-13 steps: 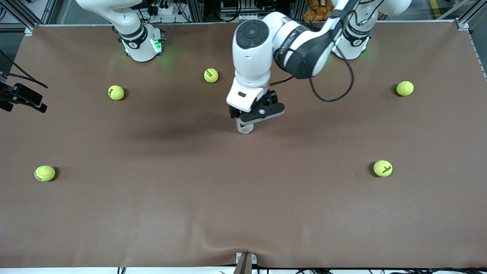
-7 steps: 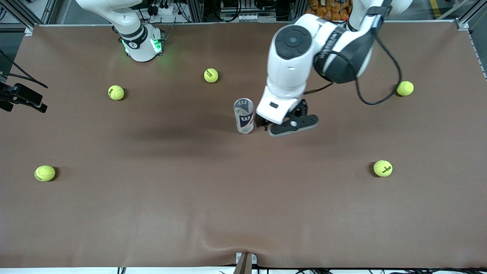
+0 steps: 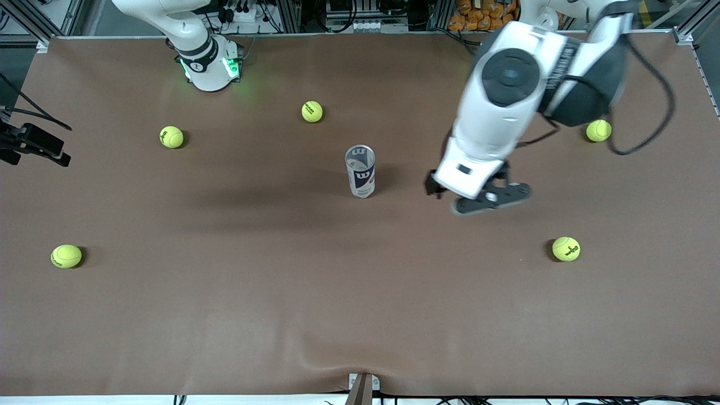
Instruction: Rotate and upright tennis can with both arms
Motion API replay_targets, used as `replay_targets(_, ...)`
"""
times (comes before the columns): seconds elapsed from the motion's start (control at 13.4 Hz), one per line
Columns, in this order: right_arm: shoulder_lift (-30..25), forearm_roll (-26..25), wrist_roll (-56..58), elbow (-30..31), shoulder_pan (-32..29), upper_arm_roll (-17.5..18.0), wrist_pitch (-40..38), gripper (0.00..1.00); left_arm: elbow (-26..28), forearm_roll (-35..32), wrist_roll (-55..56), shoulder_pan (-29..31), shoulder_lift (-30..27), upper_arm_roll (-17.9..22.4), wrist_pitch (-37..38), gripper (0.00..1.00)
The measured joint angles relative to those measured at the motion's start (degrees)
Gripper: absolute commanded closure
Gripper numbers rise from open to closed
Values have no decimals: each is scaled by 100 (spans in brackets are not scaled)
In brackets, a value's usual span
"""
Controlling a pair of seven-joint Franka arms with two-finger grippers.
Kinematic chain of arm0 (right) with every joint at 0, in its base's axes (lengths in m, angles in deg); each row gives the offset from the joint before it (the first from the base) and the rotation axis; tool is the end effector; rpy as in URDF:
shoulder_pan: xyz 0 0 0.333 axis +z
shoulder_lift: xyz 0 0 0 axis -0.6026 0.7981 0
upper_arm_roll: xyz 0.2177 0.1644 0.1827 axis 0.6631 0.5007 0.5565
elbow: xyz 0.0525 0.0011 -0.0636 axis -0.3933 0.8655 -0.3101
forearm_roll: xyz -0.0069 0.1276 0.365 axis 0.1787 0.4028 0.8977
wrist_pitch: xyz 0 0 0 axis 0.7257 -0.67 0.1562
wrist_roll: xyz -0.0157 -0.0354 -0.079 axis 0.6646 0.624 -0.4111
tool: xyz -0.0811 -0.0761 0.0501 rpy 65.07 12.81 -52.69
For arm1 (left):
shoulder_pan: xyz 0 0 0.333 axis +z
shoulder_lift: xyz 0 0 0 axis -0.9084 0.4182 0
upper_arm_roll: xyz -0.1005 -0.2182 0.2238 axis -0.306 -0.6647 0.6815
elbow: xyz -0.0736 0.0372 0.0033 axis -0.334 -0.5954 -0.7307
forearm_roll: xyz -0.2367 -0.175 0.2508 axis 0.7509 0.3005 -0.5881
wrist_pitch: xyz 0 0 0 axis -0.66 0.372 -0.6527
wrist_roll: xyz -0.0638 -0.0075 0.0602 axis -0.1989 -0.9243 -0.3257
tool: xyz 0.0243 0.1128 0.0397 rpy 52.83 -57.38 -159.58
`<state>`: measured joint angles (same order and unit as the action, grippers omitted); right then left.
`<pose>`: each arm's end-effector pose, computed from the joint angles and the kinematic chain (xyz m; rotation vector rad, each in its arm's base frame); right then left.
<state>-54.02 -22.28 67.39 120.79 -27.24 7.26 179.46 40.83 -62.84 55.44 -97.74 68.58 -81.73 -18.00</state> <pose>0.5589 -0.0406 0.6346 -3.1215 0.0941 -0.0447 0.5878 -0.3124 0.5252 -3.0643 -0.2965 -0.0061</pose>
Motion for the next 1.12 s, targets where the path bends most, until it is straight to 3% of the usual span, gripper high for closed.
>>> replay_targets(0.37,-8,28,705,-37,1,13,-451,0,128,1,-919,773,-232,-1,262,0)
replay_targets(0.82,-10,40,752,-61,3,56,-526,0,660,111,-1697,1587,-759,-9,278,0)
replay_targets(1.12,-25,44,753,-56,5,61,-527,0,1540,111,-2171,1941,-1562,-7,79,0)
